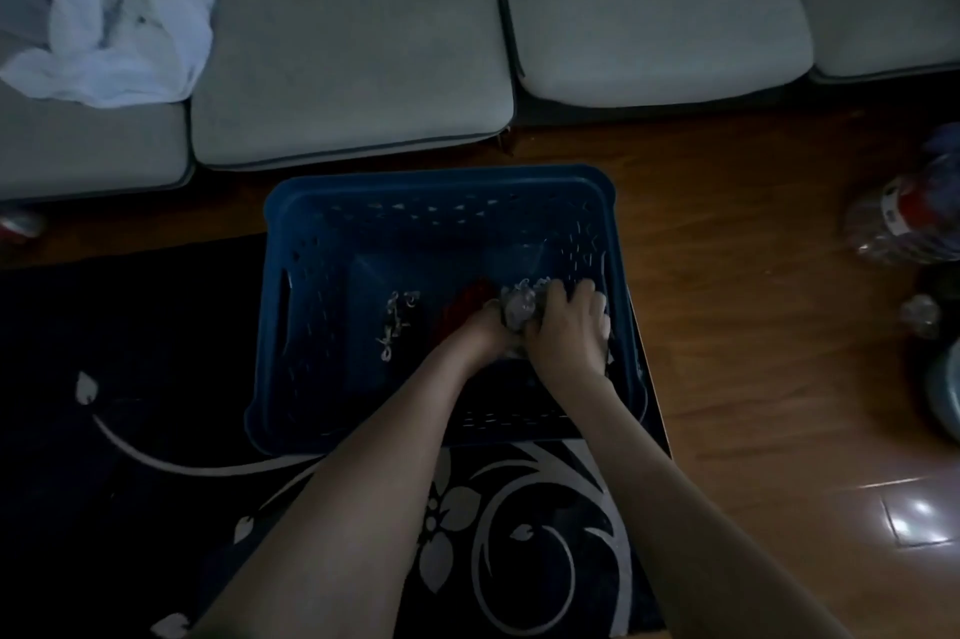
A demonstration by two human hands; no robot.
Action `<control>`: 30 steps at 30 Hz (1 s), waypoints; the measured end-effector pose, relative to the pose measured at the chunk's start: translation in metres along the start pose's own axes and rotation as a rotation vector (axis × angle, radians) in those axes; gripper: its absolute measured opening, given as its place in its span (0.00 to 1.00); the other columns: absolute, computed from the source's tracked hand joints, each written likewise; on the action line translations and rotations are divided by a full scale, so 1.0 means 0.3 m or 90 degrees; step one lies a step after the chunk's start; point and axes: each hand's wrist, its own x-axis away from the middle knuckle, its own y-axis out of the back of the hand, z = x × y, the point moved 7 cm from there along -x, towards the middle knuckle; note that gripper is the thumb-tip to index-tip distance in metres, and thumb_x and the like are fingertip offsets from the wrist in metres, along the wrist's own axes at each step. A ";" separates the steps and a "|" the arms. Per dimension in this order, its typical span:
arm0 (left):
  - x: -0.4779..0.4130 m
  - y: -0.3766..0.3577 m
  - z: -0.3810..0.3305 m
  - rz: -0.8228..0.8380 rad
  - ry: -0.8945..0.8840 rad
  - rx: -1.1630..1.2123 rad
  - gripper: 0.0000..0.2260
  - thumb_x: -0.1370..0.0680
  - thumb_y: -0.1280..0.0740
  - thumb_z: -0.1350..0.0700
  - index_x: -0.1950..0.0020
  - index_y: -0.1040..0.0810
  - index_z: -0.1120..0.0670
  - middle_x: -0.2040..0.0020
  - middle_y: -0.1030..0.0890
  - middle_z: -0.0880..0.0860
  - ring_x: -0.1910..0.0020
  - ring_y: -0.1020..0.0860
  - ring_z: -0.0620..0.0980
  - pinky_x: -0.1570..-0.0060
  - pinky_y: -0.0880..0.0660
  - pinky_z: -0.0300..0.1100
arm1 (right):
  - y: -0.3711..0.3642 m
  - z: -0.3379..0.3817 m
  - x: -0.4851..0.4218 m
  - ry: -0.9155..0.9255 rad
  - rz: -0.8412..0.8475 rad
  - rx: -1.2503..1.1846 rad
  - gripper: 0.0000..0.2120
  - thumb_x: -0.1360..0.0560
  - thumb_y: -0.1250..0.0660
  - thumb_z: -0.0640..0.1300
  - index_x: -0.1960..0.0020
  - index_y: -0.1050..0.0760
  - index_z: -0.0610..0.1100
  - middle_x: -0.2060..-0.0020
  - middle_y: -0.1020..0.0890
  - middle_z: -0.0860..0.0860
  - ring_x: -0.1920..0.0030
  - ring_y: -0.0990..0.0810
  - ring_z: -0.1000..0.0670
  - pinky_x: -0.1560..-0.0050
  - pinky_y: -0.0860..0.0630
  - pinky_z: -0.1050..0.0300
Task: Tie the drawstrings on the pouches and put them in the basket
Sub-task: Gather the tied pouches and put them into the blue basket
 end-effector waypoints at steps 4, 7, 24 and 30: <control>-0.013 -0.037 0.023 0.032 -0.051 -0.021 0.27 0.33 0.28 0.61 0.35 0.27 0.56 0.41 0.22 0.56 0.45 0.21 0.53 0.48 0.21 0.47 | -0.047 -0.029 -0.055 -0.153 0.131 -0.068 0.17 0.19 0.45 0.39 0.31 0.39 0.40 0.41 0.24 0.39 0.44 0.23 0.41 0.58 0.28 0.50; -0.035 -0.041 0.056 0.004 -0.066 0.089 0.23 0.27 0.36 0.70 0.33 0.33 0.59 0.44 0.25 0.55 0.52 0.24 0.47 0.59 0.22 0.36 | -0.077 -0.057 -0.073 -0.297 0.123 -0.207 0.19 0.19 0.43 0.40 0.31 0.41 0.35 0.39 0.25 0.37 0.41 0.23 0.40 0.57 0.29 0.52; -0.083 0.037 0.120 -0.031 0.106 -0.167 0.17 0.18 0.42 0.56 0.30 0.31 0.56 0.34 0.26 0.59 0.39 0.25 0.56 0.48 0.28 0.41 | -0.230 0.041 -0.090 -0.144 0.208 -0.271 0.24 0.23 0.40 0.41 0.33 0.49 0.43 0.39 0.26 0.37 0.39 0.27 0.39 0.40 0.29 0.45; -0.041 0.015 0.037 -0.011 -0.077 0.136 0.13 0.18 0.43 0.63 0.37 0.27 0.51 0.41 0.24 0.51 0.52 0.24 0.43 0.58 0.26 0.32 | -0.123 0.048 -0.089 -0.040 0.000 -0.230 0.23 0.23 0.40 0.38 0.31 0.44 0.37 0.39 0.27 0.36 0.44 0.23 0.39 0.54 0.22 0.47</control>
